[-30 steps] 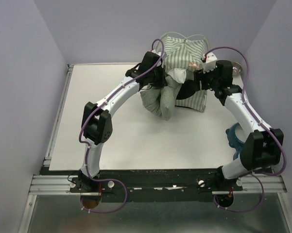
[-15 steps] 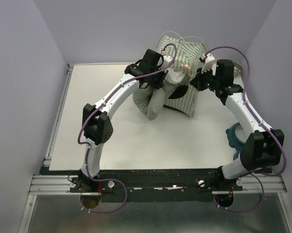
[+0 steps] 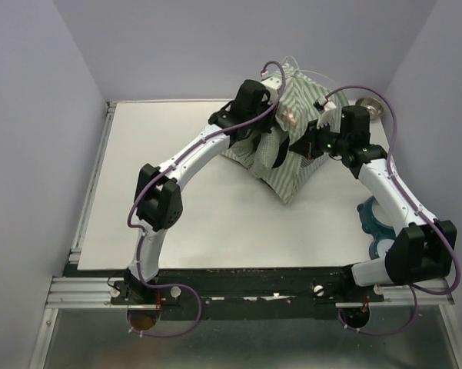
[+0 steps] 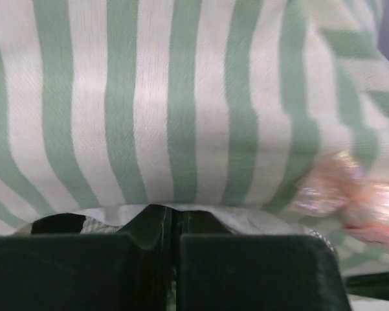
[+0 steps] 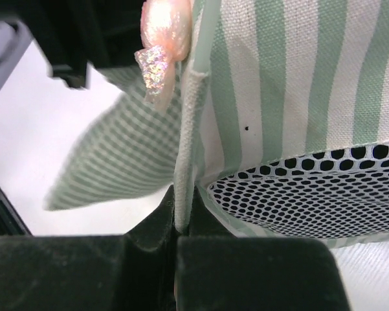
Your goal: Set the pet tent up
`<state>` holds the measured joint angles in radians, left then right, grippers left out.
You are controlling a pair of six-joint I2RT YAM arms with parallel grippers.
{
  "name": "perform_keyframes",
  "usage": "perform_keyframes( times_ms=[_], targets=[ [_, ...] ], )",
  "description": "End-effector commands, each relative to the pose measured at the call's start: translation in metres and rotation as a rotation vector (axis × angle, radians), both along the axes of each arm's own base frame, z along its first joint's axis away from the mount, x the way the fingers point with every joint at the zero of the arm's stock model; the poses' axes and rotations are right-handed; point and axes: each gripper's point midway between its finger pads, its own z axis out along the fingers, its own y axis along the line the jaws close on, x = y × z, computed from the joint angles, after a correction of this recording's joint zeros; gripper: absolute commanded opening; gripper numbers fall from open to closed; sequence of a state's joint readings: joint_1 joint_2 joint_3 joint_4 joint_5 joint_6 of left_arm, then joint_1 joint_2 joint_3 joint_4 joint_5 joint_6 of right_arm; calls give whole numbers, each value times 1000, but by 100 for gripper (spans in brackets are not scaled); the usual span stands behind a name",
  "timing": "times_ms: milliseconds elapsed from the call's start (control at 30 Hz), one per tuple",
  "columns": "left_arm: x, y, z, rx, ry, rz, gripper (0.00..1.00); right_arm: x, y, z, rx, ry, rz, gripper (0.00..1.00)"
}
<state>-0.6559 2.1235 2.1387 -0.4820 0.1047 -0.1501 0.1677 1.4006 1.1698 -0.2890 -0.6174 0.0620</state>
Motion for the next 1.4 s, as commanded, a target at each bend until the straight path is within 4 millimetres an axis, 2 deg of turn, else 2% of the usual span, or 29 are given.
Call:
perform_keyframes(
  times_ms=[0,133,233,333,433,533,667,733,800,867,900,967,1000,1033,1067,1100,1267,1367],
  targets=[
    [20,-16,58,-359,-222,52,0,-25,17,1,75,74,88,1],
    [14,-37,42,-455,-190,-21,0,-34,22,-3,95,103,126,1],
    [15,-43,39,-504,-252,-62,0,-43,26,-8,116,128,166,1],
    [10,-42,61,-562,-345,-145,0,-52,28,-10,129,146,199,1],
    [-8,-37,81,-588,-461,-224,0,-59,30,-9,147,164,219,1],
    [-23,-33,91,-637,-552,-278,0,-67,34,-9,173,184,262,1],
    [-28,-31,100,-707,-627,-269,0,-71,35,-11,169,193,293,1],
    [-25,-37,96,-726,-618,-257,0,-74,35,-15,173,209,309,1],
    [-22,-51,78,-692,-606,-282,0,-77,35,-17,174,219,313,1],
    [-15,-63,50,-632,-601,-300,2,-76,33,-20,165,218,303,1],
    [-11,-65,36,-599,-566,-308,16,-75,32,-20,163,222,292,1],
    [-3,-50,17,-550,-475,-307,47,-71,28,-16,165,221,272,1],
    [-8,-41,16,-526,-448,-333,59,-67,25,-15,160,217,259,1],
    [-12,-27,25,-496,-440,-335,76,-64,22,-14,153,212,248,1],
    [-16,-13,19,-453,-403,-325,87,-60,20,-12,152,206,242,1],
    [-23,0,24,-423,-387,-335,96,-57,18,-11,152,204,233,1],
    [-54,65,51,-371,-264,-316,99,-52,10,-17,147,223,197,1],
    [-72,98,71,-361,-256,-280,99,-53,12,-17,148,219,209,1]
  ],
)
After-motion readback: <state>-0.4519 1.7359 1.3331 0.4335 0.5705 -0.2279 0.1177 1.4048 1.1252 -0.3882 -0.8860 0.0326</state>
